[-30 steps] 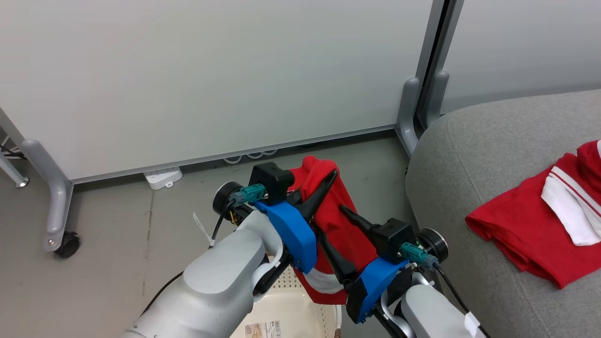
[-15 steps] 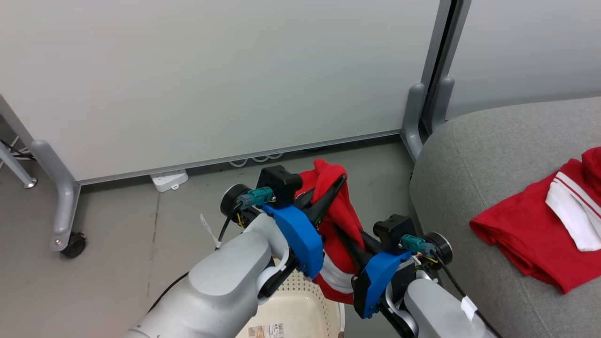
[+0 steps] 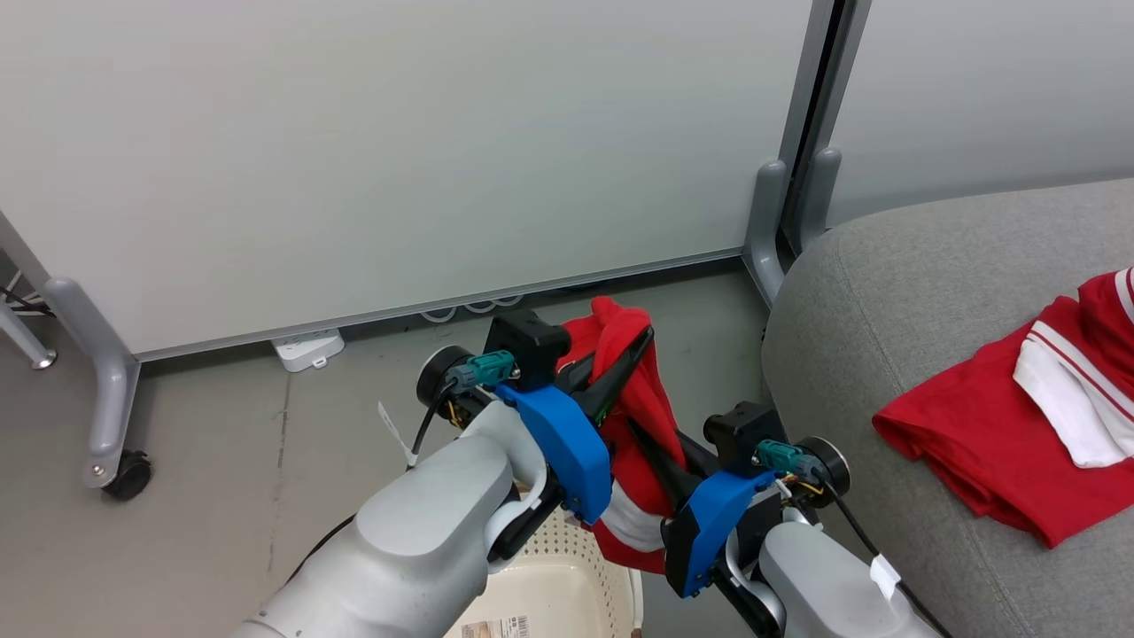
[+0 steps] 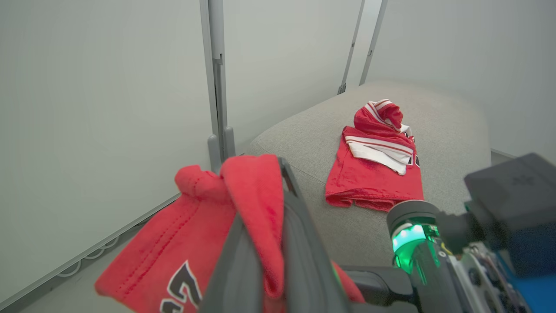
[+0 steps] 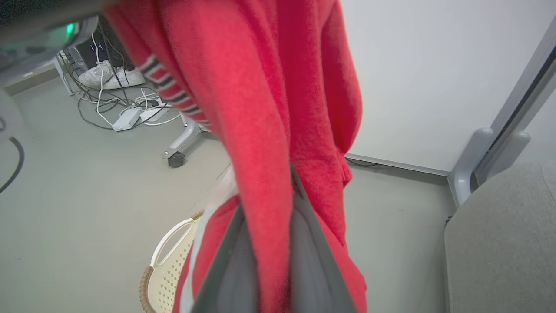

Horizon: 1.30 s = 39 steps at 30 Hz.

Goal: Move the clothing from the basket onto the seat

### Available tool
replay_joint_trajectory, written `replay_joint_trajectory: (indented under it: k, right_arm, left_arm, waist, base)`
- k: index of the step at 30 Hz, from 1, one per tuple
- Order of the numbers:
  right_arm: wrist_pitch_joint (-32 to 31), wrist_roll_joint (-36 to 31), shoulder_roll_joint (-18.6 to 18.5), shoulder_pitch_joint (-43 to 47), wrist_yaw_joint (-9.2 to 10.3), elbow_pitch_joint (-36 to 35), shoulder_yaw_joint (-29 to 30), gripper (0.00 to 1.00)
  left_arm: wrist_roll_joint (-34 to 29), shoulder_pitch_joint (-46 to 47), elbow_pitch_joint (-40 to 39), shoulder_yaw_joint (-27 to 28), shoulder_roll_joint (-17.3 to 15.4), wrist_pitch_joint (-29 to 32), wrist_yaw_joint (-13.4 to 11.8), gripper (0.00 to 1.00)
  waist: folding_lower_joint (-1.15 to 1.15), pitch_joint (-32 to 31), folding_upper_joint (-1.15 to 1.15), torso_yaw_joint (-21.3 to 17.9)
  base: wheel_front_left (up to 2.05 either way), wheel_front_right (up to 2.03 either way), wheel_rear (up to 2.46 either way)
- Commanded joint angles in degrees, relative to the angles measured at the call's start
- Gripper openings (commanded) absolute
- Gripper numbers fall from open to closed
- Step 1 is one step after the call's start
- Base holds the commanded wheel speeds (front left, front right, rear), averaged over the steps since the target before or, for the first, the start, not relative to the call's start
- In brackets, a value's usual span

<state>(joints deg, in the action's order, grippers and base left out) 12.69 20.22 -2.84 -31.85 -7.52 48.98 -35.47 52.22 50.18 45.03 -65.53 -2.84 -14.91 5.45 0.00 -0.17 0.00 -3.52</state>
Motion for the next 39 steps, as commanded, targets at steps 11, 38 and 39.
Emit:
replay_joint_trajectory:
  k: [11,38,39]
  right_arm:
    - [1.27,1.52,-0.07,-1.71,0.06,1.96,-1.04,0.0]
    - [2.51,-0.35,-0.05,-2.41,0.06,3.3,2.78,0.0]
    - [2.52,-0.5,-0.06,-2.37,0.06,3.17,3.18,0.0]
  left_arm:
    - [-0.42,0.46,-0.3,0.7,-0.11,-0.37,-0.17,0.0]
    - [-16.57,-17.31,-17.64,19.08,-6.77,-0.32,-1.78,1.0]
    - [-17.71,-18.74,-18.94,20.28,-7.25,-0.32,-1.7,1.0]
  waist:
    - [0.0,0.13,0.0,-0.54]
    - [0.0,0.87,0.0,1.14]
    - [0.0,0.91,0.0,1.26]
  base:
    - [0.0,0.0,0.0]
    - [0.0,0.0,0.0]
    - [0.0,0.0,0.0]
